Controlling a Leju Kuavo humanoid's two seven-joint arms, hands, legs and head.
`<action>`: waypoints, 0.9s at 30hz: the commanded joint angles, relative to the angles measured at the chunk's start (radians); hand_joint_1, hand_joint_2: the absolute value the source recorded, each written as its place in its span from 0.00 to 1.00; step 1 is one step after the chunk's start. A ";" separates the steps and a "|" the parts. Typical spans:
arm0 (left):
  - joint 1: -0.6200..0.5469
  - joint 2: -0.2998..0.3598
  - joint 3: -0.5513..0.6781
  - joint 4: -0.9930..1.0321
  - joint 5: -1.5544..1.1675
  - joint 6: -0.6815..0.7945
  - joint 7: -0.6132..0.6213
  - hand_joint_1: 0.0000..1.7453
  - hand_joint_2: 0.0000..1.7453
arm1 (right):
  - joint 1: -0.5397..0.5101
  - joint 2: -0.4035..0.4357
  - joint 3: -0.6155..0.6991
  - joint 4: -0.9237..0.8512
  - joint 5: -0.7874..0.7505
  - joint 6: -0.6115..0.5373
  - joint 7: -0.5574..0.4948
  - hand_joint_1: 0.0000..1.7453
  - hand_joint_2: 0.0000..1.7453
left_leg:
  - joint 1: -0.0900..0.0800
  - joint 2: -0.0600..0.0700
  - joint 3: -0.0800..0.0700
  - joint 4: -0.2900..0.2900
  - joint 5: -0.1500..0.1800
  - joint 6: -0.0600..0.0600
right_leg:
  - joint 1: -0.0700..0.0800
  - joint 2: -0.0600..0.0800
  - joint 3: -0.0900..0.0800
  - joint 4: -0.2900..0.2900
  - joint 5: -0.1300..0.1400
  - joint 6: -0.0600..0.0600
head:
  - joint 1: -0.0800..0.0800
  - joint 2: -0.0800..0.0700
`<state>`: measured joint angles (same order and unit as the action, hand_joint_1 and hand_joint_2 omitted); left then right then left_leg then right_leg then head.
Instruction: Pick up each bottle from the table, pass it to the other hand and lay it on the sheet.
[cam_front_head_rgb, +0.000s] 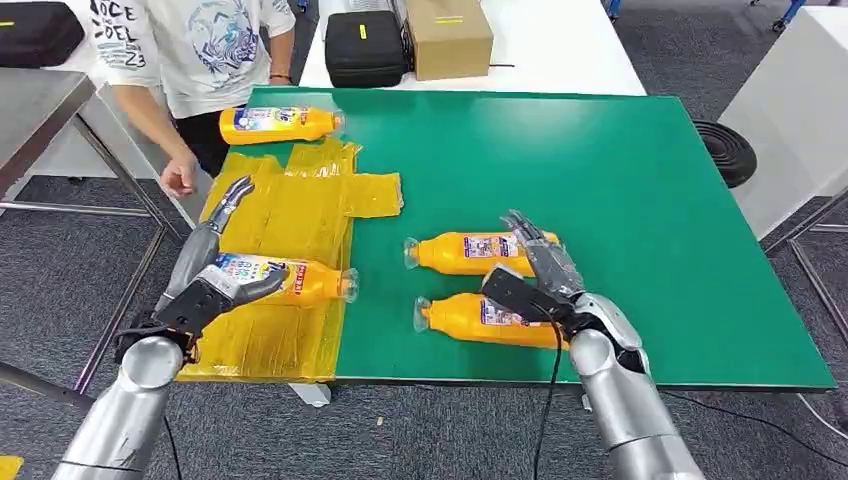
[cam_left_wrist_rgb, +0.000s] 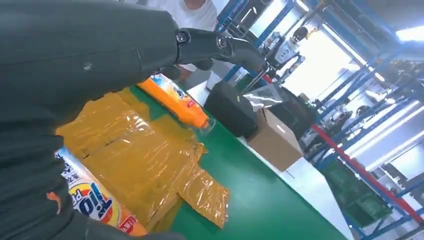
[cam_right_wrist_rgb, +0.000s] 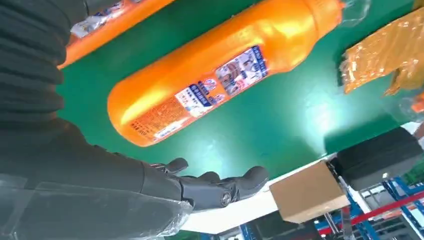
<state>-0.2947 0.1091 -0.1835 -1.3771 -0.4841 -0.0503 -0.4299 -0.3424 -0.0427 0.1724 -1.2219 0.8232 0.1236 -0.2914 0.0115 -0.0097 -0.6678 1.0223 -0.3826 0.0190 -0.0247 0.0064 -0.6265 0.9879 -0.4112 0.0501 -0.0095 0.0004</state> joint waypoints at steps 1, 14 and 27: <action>0.082 -0.041 0.052 -0.019 -0.051 0.036 -0.015 0.00 1.00 | -0.061 -0.159 0.049 0.196 -0.079 0.111 -0.015 0.00 1.00 | 0.000 0.001 0.006 -0.001 -0.002 0.000 | 0.001 0.000 0.006 -0.002 -0.002 -0.001 | 0.000 0.000; 0.106 -0.024 0.104 -0.099 -0.077 0.095 0.002 0.00 1.00 | -0.091 -0.210 0.198 0.148 -0.215 0.204 -0.096 0.00 1.00 | 0.000 0.002 0.002 0.000 -0.002 0.000 | 0.001 0.001 0.003 0.000 -0.001 -0.002 | 0.000 0.000; 0.101 -0.036 0.153 -0.141 -0.076 0.128 0.009 0.00 1.00 | -0.110 -0.195 0.225 0.080 -0.220 0.171 -0.079 0.00 1.00 | 0.000 0.002 0.002 0.000 -0.002 0.000 | 0.001 0.001 0.002 0.000 -0.001 -0.002 | 0.000 0.000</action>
<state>-0.1766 0.0942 -0.0969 -1.4965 -0.5627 0.0545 -0.4330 -0.3906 -0.2415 0.3227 -1.1021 0.6047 0.3205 -0.3845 0.0115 -0.0105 -0.6693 1.0223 -0.3829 0.0191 -0.0245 0.0057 -0.6268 0.9879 -0.4115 0.0500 -0.0096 0.0004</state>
